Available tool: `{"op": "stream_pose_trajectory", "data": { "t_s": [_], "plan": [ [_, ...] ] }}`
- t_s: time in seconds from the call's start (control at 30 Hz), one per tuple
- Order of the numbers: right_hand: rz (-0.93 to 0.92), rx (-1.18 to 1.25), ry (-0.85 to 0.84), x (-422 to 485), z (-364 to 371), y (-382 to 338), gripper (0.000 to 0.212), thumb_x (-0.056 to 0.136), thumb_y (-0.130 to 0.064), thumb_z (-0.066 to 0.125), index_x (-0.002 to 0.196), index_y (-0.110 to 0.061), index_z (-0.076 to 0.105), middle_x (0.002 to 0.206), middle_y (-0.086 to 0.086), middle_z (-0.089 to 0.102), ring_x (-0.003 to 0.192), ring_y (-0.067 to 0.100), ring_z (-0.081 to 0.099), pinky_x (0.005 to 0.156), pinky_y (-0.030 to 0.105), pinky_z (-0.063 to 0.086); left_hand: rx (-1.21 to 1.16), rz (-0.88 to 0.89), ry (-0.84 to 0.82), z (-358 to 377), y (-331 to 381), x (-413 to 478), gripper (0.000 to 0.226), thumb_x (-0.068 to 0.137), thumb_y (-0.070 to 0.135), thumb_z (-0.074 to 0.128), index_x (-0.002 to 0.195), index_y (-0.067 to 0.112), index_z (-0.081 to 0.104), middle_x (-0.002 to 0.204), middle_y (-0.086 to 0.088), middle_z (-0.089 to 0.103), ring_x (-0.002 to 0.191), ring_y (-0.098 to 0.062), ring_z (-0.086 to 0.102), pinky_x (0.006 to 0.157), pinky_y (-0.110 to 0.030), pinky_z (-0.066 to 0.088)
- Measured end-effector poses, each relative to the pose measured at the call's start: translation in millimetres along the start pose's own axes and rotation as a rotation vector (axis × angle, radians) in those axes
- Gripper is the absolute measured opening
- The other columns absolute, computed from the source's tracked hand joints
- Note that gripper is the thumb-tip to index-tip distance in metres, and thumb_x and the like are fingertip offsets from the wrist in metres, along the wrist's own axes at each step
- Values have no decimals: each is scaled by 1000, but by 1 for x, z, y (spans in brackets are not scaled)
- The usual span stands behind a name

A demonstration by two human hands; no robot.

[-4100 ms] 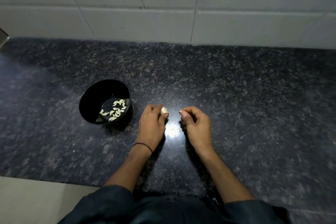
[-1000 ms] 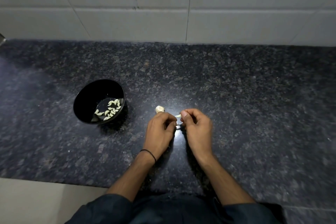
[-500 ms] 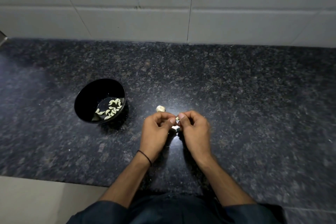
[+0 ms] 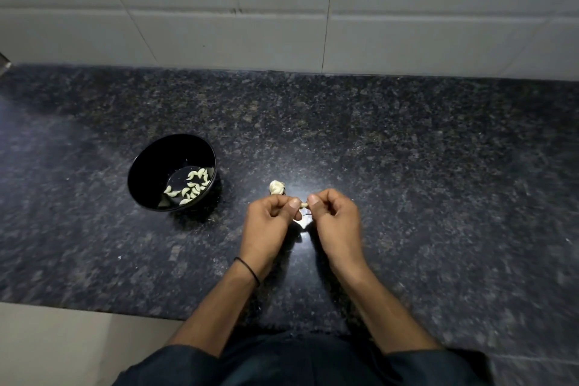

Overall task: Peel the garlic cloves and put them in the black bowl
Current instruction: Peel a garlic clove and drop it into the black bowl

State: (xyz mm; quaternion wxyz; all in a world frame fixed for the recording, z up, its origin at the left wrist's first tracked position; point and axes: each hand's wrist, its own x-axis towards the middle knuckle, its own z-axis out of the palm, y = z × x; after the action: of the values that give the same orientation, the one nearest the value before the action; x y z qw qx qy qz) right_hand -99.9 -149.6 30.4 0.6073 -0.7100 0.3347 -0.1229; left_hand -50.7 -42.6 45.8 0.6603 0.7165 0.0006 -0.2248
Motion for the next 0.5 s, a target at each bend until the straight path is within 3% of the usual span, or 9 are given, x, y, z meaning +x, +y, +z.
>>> {"op": "stream_pose_trajectory", "data": {
  "t_s": [0.1,0.27,0.5],
  "plan": [
    [-52,-113,27,-3,2,-3,30,99,-25,60,71,-19,52,63,-9,55,60,6,47,60,34,41,-8,24,-12,0,1,1,17,97,6,61,86,-6,66,67,-6,64,48,-7,57,45,-18,46],
    [-63,-183,60,-2,5,-4,30,102,-24,53,73,-19,48,68,-7,56,64,12,49,62,37,40,106,193,-39,-3,-4,4,10,92,2,67,94,7,74,90,-3,77,87,-18,72,80,-26,56],
    [-181,-307,22,-2,3,-5,32,104,-22,49,73,-19,43,66,-5,54,61,7,47,54,19,31,146,224,-17,-2,-4,4,17,91,0,66,90,14,77,87,2,77,84,-13,72,79,-25,55]
  ]
}}
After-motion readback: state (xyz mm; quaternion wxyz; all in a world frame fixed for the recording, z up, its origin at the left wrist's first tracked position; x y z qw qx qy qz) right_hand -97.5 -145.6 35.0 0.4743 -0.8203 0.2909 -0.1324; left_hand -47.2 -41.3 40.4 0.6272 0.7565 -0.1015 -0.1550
